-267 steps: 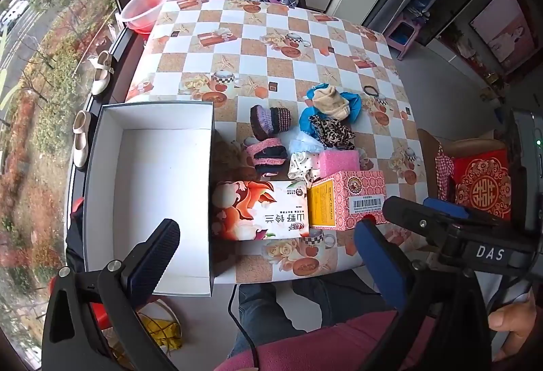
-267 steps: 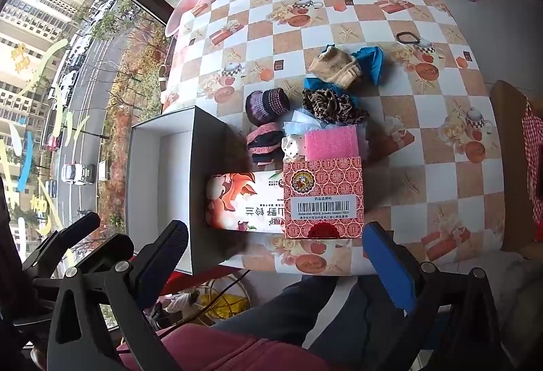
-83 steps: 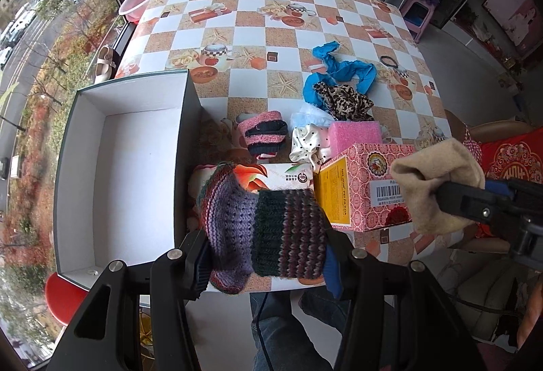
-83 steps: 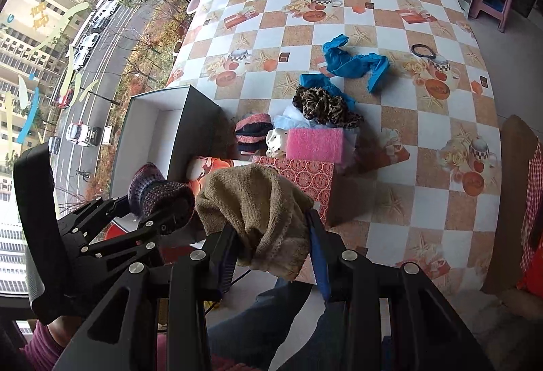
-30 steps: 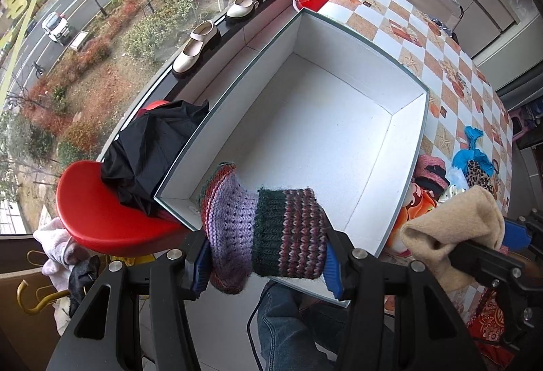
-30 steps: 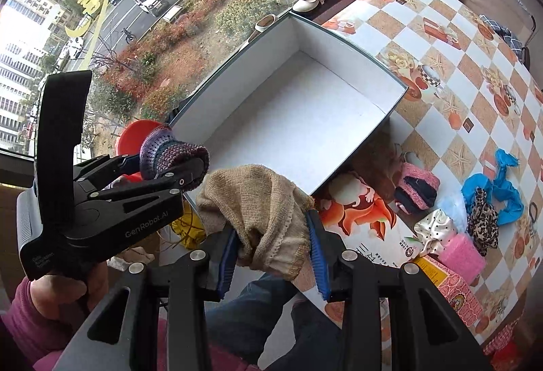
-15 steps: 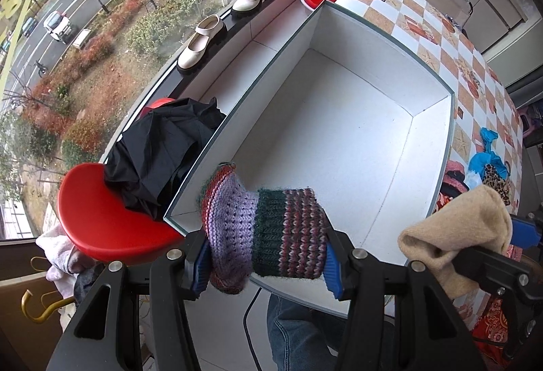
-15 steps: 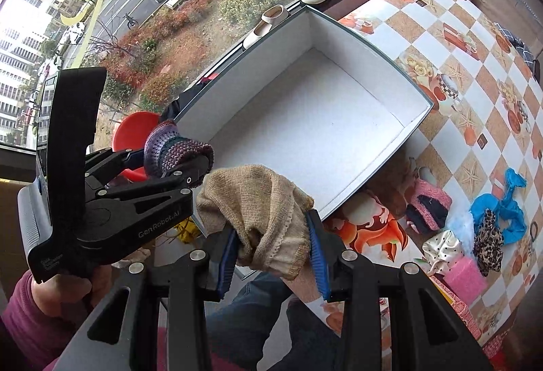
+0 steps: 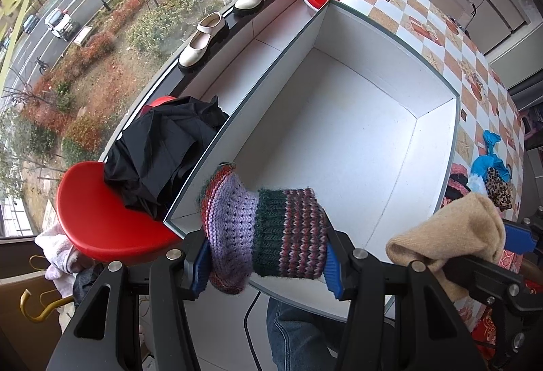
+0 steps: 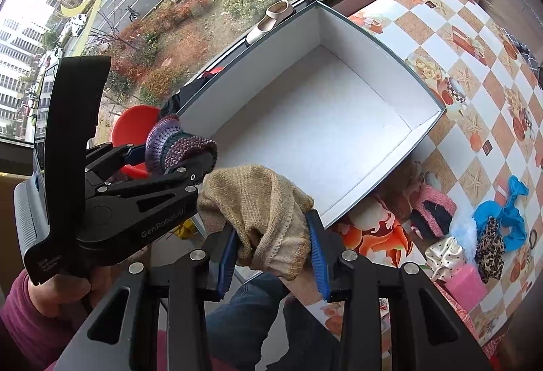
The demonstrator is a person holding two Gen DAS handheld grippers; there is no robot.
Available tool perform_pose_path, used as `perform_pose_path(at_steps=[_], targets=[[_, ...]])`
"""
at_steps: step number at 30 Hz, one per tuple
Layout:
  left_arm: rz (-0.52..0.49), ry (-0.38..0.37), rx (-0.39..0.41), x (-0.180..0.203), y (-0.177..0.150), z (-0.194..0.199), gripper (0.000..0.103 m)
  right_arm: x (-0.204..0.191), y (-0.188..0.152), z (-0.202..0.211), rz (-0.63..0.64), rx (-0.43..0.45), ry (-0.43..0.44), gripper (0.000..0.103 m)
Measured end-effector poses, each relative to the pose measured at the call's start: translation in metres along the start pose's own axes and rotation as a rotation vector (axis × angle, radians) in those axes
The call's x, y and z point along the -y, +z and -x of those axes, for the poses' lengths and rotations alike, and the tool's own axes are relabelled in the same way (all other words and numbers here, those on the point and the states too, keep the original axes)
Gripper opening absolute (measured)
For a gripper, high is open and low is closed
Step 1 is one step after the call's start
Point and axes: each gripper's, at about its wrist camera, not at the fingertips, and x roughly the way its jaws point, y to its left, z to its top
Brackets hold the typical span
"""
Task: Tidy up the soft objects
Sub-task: 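Open both tools to drop the two knit hats into the white box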
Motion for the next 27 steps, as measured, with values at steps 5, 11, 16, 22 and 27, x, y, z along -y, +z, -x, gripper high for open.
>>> perform_pose_path(at_steps=[5, 11, 16, 22, 27], targets=[[-0.007, 0.003, -0.002, 0.0, 0.0, -0.002, 0.059, 0.0, -0.001, -0.002, -0.004, -0.005, 0.001, 0.04], [0.001, -0.001, 0.012, -0.001, 0.001, -0.002, 0.067, 0.001, 0.001, -0.002, -0.005, 0.002, -0.001, 0.041], [0.054, -0.079, 0.022, -0.009, 0.003, -0.001, 0.079, 0.001, 0.003, 0.002, -0.015, 0.021, 0.009, 0.079], [0.053, -0.096, -0.007, -0.008, 0.004, -0.005, 0.086, 0.006, 0.005, 0.006, -0.031, 0.037, -0.066, 0.103], [0.072, -0.125, -0.029, -0.01, 0.002, -0.007, 0.086, 0.012, 0.003, 0.01, -0.05, 0.05, -0.057, 0.103]])
